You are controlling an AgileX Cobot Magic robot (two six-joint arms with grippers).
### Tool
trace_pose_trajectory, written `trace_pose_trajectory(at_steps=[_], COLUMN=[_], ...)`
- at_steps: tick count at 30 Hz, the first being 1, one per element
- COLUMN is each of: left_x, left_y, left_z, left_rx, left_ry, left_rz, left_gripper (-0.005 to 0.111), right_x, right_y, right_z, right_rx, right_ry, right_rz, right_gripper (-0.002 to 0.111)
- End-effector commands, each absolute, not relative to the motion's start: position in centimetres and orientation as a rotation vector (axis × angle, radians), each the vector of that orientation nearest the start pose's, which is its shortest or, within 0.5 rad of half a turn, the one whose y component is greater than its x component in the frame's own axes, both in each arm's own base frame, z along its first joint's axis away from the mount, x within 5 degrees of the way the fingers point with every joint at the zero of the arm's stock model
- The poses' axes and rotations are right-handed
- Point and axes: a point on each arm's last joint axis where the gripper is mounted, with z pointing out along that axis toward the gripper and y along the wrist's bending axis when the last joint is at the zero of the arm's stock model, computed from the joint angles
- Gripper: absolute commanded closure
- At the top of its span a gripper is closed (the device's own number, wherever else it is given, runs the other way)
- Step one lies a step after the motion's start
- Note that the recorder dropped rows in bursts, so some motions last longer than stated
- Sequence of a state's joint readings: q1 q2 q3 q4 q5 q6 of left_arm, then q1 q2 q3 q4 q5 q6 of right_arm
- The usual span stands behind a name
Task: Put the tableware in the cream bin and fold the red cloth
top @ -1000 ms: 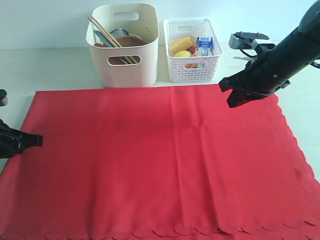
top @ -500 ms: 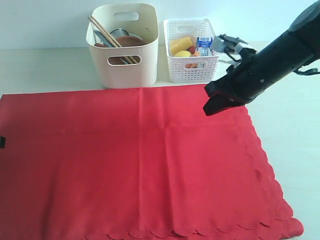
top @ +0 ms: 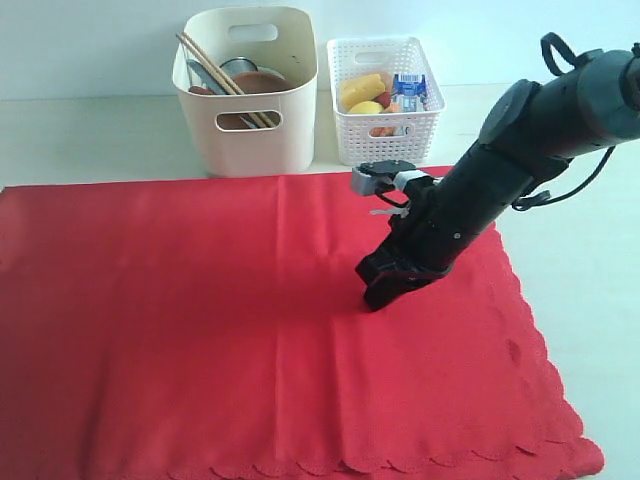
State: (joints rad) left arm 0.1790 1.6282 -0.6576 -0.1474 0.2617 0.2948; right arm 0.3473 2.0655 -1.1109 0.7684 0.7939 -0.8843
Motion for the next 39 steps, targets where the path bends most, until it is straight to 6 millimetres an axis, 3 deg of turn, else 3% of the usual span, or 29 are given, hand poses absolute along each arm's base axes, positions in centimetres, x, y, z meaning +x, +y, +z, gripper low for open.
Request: trace_pose_trajectory(at_steps=[1, 4, 8, 13, 16, 23, 31, 35, 39], left_x=[26.3, 25.7, 25.2, 24.8, 24.5, 23.1, 22.1, 21.7, 21.1], left_y=[3.8, 2.6, 0.6, -1.1, -3.8, -9.8, -16.2, -20.6, -24.8], left_z=[16.5, 19.4, 24.2, 30.3, 32.0, 33.0, 32.2, 31.0, 29.7], left_rx=[-0.094, -0.049, 0.079, 0.133, 0.272, 0.531, 0.787, 0.942, 1.086], left_ry=[2.638, 2.541, 2.423, 2.342, 2.327, 2.268, 2.244, 2.250, 2.245], left_rz=[-0.004, -0.015, -0.048, -0.149, -0.221, -0.377, -0.504, -0.562, -0.597], left_gripper=[0.107, 0.107, 0.107, 0.107, 0.107, 0.107, 0.107, 0.107, 0.107], right_x=[31.5, 31.5, 31.1, 29.4, 29.5, 30.3, 30.3, 29.3, 28.6], right_y=[16.1, 16.1, 16.9, 19.7, 20.1, 19.0, 13.4, 11.6, 10.6], right_z=[8.4, 8.4, 8.9, 9.0, 10.6, 18.0, 26.5, 29.0, 30.3], right_rx=[-0.987, -0.984, -0.932, -1.118, -1.068, -0.996, -0.771, -0.715, -0.676], right_ry=[2.853, 2.851, 2.853, 2.781, 2.738, 2.521, 2.376, 2.350, 2.344], right_rz=[0.770, 0.772, 0.921, 0.964, 0.997, 0.851, 0.518, 0.385, 0.290], right_gripper=[0.108, 0.108, 0.108, 0.108, 0.108, 0.108, 0.108, 0.108, 0.108])
